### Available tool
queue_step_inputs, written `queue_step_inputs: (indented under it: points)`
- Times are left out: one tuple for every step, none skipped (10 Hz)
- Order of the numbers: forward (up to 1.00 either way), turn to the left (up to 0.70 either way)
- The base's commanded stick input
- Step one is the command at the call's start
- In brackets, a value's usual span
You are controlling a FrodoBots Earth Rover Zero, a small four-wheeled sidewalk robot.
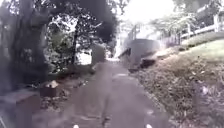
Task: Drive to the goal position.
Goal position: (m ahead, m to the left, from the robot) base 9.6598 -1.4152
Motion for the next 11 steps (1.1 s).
queue_step_inputs:
  points:
    - [1.0, 0.0]
    - [1.0, 0.0]
    - [1.0, 0.0]
    - [1.0, 0.0]
    - [1.0, 0.0]
    - [1.0, 0.0]
    - [1.0, -0.02]
    - [1.0, -0.18]
    - [1.0, -0.33]
    - [1.0, -0.18]
    - [1.0, 0.0]
